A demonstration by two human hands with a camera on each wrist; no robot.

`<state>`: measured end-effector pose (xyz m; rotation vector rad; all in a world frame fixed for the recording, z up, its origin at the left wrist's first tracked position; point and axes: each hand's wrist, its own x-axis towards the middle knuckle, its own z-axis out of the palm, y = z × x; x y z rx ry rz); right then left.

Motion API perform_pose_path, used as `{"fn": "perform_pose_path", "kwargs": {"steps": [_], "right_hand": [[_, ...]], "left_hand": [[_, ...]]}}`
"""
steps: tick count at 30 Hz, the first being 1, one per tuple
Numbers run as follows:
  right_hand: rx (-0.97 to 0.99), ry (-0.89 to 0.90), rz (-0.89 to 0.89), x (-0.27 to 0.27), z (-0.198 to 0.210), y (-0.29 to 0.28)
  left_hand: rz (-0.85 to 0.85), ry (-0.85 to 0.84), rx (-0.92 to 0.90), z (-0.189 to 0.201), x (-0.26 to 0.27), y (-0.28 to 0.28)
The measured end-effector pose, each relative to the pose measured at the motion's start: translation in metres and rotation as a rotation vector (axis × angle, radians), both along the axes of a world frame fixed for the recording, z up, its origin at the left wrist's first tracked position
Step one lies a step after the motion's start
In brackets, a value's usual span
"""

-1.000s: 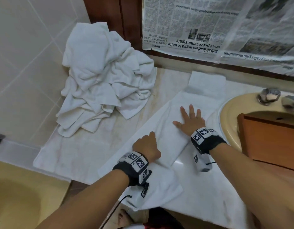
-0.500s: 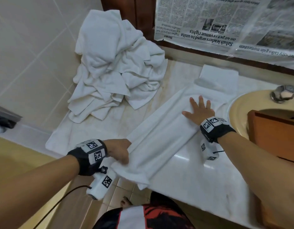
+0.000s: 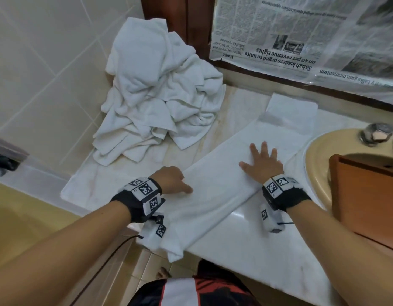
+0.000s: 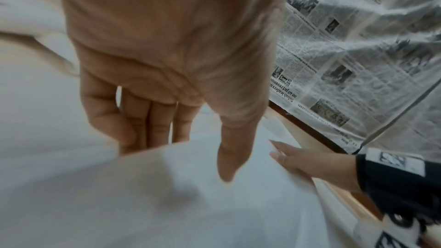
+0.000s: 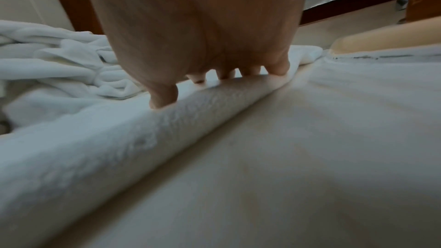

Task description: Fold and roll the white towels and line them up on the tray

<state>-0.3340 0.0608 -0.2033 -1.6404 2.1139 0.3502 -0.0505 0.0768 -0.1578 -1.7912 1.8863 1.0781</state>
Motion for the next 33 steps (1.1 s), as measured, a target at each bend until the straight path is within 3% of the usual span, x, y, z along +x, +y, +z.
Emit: {"fn": "perform_pose_path", "kwargs": {"steps": [6,13,18,26,33], "right_hand": [[0.026,-0.009,0.043,0.021,0.008,0.03],[-0.175,-0.1,-0.003,0.012,0.029,-0.004],[-0.071,-0.137,0.18,0.016,0.015,-0.015],[-0.065,-0.109,0.171,0.012,0.001,-0.013],[-0.003,-0.065,0.12,-0.022,0.005,-0.037]], "left_hand": [[0.174,0.21,-0.19,-0.003,-0.058,-0.015],[0.261,0.34,-0.312,-0.004,-0.074,-0.046],[0.275,0.179,-0.289,-0.015,-0.067,-0.055],[0.254,0.196,-0.215,-0.02,-0.07,-0.057],[0.24,0.219,-0.171,-0.027,-0.051,-0.034]]}}
